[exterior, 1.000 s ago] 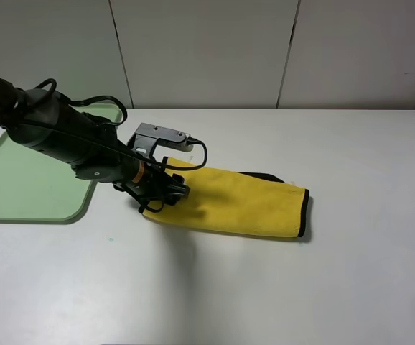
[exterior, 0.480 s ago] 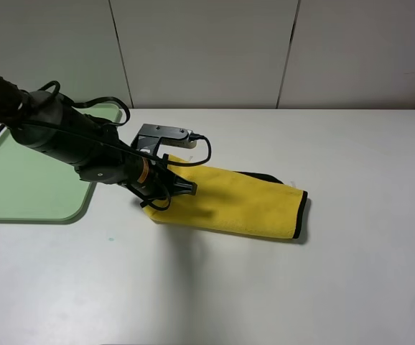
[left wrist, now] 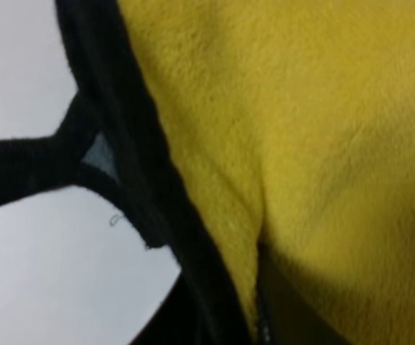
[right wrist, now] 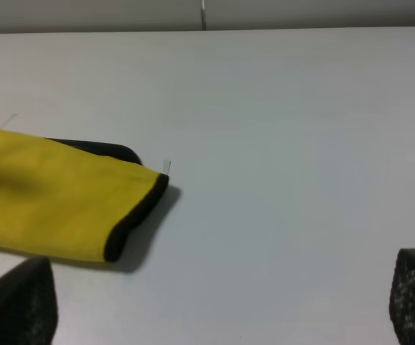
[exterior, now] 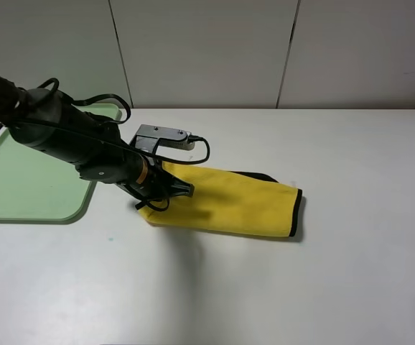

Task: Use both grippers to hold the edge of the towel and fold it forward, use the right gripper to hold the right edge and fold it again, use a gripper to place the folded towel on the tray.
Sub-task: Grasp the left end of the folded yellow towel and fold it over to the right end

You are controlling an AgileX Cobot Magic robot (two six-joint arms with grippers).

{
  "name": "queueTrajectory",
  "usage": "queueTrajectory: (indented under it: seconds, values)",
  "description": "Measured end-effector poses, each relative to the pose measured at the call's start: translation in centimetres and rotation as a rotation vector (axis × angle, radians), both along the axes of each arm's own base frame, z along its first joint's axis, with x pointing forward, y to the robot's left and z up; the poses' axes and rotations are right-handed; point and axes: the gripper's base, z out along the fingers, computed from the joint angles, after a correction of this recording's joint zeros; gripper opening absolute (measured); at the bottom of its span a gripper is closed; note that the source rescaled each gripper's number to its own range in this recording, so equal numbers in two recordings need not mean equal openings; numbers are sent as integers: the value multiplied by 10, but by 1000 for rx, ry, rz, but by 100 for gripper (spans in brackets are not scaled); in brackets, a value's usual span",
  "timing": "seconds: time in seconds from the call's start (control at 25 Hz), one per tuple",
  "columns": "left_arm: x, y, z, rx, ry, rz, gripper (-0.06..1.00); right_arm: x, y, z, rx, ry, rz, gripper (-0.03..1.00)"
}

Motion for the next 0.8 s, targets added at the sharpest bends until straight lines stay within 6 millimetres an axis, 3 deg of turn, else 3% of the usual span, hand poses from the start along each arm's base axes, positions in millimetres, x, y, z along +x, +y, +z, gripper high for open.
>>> queueTrajectory:
  seconds: [0.24, 0.44, 0.8]
  values:
    - [-6, 30, 26, 211, 8, 97, 7, 0, 0, 0, 0, 0, 0, 100]
    - [-7, 46, 66, 262, -55, 133, 7, 0, 0, 0, 1, 0, 0, 100]
    - [-15, 67, 115, 314, -124, 186, 7, 0, 0, 0, 1, 0, 0, 100]
